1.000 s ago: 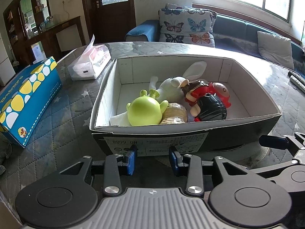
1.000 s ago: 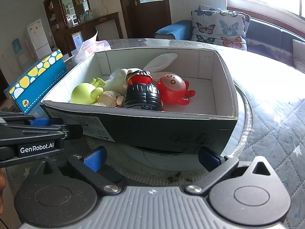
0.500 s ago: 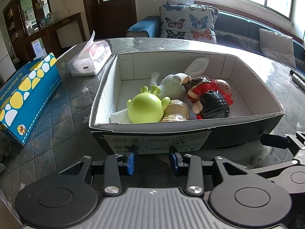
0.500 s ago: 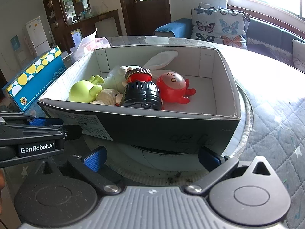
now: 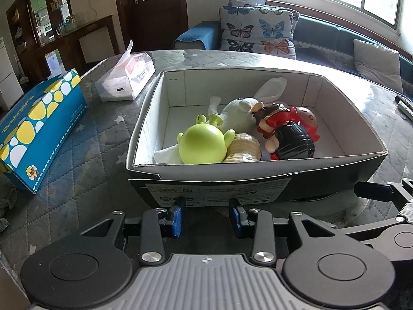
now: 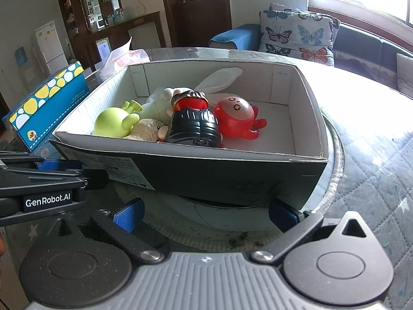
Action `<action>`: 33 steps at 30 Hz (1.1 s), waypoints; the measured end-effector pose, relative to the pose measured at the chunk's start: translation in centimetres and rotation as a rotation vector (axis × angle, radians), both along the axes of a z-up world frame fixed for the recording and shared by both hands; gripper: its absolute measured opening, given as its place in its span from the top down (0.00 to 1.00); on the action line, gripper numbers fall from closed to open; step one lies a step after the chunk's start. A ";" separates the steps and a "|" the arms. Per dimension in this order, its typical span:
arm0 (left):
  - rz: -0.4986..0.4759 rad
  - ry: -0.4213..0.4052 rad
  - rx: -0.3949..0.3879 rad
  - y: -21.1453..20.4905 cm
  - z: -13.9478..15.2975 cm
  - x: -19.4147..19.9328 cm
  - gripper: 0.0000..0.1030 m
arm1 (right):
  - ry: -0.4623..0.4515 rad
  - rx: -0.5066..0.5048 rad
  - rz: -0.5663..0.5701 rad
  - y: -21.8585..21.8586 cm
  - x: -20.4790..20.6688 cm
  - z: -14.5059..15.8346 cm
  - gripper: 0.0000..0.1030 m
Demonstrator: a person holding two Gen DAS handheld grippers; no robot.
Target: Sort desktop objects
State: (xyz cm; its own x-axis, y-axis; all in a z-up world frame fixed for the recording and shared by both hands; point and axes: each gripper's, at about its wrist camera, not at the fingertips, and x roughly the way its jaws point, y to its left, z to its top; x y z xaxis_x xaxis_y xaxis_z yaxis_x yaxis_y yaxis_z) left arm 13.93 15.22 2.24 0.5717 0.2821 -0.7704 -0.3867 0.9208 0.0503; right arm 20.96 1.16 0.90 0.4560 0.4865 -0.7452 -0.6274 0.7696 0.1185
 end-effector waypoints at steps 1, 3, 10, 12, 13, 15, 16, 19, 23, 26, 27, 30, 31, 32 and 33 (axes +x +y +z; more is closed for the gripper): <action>0.001 0.001 0.000 0.0 0.0 0.0 0.63 | 0.000 -0.001 0.000 0.0 0.0 0.0 0.00; 0.003 0.003 -0.001 0.0 0.0 0.0 0.63 | 0.001 -0.002 0.000 0.0 0.0 0.0 0.00; 0.010 0.004 -0.002 0.1 0.0 0.0 0.63 | 0.000 -0.002 0.000 0.1 0.0 0.0 0.00; 0.010 0.004 -0.002 0.1 0.1 -0.1 0.62 | 0.001 -0.002 0.000 0.1 0.0 0.0 0.00; 0.011 0.003 -0.003 0.0 0.1 -0.2 0.63 | 0.001 -0.002 -0.001 0.1 0.0 0.0 0.00; 0.012 0.002 -0.002 0.0 0.1 -0.2 0.63 | 0.001 -0.001 -0.001 0.0 -0.1 0.0 0.00; 0.013 0.003 -0.002 0.0 0.1 -0.2 0.63 | 0.001 -0.001 -0.002 0.0 -0.1 0.0 0.00; 0.014 0.003 -0.003 0.0 0.2 -0.3 0.63 | 0.000 0.000 0.000 0.1 -0.2 0.1 0.00; 0.016 0.004 -0.002 0.1 0.2 -0.4 0.63 | -0.002 -0.001 0.003 0.1 -0.3 0.2 0.00; 0.018 0.003 -0.002 0.1 0.2 -0.5 0.63 | -0.004 0.000 0.005 0.2 -0.4 0.2 0.00; 0.019 0.002 0.000 0.1 0.2 -0.5 0.63 | -0.004 0.000 0.006 0.2 -0.4 0.3 0.00; 0.020 -0.006 0.003 0.1 0.3 -0.7 0.63 | -0.006 0.002 0.008 0.2 -0.5 0.4 0.00; 0.020 -0.011 0.005 0.1 0.3 -0.8 0.63 | -0.006 0.003 0.008 0.2 -0.5 0.4 0.00; 0.020 -0.015 0.006 0.1 0.3 -0.8 0.63 | -0.007 0.004 0.009 0.2 -0.6 0.4 0.00; 0.021 -0.016 0.009 0.1 0.3 -0.8 0.63 | -0.009 0.004 0.010 0.2 -0.6 0.5 0.00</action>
